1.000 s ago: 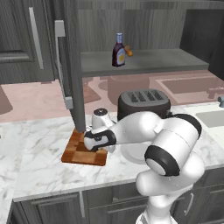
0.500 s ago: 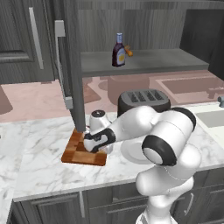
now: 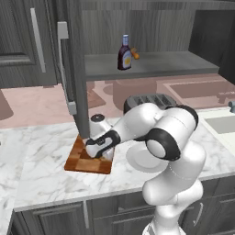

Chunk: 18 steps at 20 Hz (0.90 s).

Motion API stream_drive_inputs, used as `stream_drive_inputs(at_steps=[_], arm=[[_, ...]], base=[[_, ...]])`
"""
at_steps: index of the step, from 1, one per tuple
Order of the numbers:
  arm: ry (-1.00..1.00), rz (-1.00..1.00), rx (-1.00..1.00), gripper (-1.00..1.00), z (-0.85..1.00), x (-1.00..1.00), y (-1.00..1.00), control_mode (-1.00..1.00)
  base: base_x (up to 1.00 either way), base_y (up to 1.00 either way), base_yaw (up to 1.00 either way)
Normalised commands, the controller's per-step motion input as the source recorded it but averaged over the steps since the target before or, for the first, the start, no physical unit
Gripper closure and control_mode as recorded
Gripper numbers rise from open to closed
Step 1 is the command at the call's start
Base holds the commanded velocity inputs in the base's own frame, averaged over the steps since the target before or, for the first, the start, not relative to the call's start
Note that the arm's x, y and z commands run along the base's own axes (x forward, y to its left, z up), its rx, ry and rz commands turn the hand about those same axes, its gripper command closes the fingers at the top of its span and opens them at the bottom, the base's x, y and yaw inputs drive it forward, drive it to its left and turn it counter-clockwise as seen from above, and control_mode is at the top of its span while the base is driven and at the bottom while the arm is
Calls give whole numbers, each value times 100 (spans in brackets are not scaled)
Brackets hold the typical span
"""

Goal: Pick the shrimp from the plate and place it on the cutting board. Then pick the condiment bottle from the cabinet and place it next to the cutting board.

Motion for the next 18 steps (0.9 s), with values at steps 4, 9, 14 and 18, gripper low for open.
stream_drive_inputs(at_steps=[4,9,14,18], arm=[[0,-2,0,100,-33,11,7,-100],[0,-1,0,100,-12,4,10,-100],[-1,-2,7,-100,0,1,-10,-100],[-5,0,0,-100,0,-2,-1,-100]], base=[[0,0,0],[0,0,0],[0,0,0],[0,0,0]])
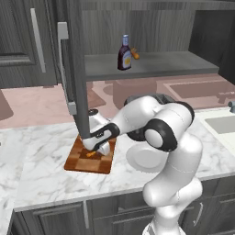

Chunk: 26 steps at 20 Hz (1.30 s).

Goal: Pick the shrimp from the plate and place it on the cutting board. Then pick the condiment bottle from the cabinet and place it next to the cutting board.

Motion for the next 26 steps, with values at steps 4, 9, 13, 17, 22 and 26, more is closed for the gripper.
stream_drive_inputs(at_steps=[4,9,13,17,22,26], arm=[[-8,0,1,-100,4,-10,-19,-100],[-8,0,1,-100,18,-23,-13,-100],[-7,0,1,-100,38,-26,-3,-100],[-5,0,4,-100,59,-21,-7,-100],[-4,0,6,-100,73,-12,-9,-100],[-5,0,6,-100,67,-9,-13,-100]], base=[[0,0,0],[0,0,0],[0,0,0],[0,0,0],[0,0,0],[0,0,0]])
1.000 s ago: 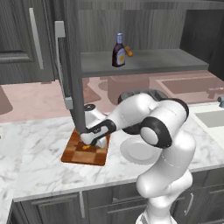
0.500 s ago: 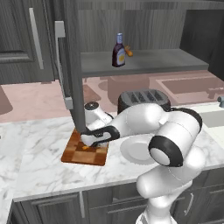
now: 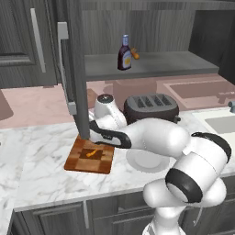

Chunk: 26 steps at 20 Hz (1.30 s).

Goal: Pick the shrimp from the plate and place it on the cutting board. Then pick the condiment bottle from the cabinet and place it next to the cutting board.

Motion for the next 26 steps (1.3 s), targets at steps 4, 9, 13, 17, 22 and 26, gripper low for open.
stream_drive_inputs(at_steps=[4,9,13,17,22,26], arm=[[-4,0,6,-100,60,-5,-18,-100],[-1,0,5,-100,47,-7,-14,-100],[-2,0,2,-100,25,-16,-9,-100],[-4,0,0,-100,12,-28,-8,-100],[-4,0,0,-100,6,-47,-8,-100],[-4,0,0,-100,8,-62,-9,-100]], base=[[0,0,0],[0,0,0],[0,0,0],[0,0,0],[0,0,0],[0,0,0]])
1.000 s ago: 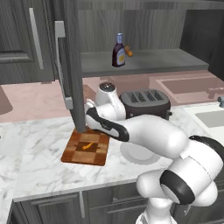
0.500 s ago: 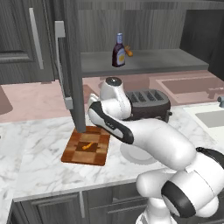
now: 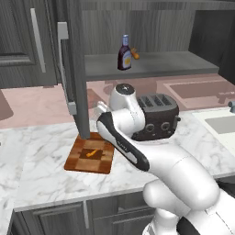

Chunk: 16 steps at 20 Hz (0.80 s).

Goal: Pick the shrimp from the plate and place it on the cutting board. Then pick the condiment bottle from the cabinet and place it next to the cutting board.

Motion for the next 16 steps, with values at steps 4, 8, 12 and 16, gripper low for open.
stream_drive_inputs(at_steps=[4,8,12,16], arm=[[-4,0,0,-100,11,-61,-15,-100],[-1,0,2,-100,13,-47,-20,-100],[0,0,8,-100,20,-27,-27,-100],[0,-1,13,-100,25,-24,-24,-100]], base=[[0,0,0],[0,0,0],[0,0,0],[0,0,0]])
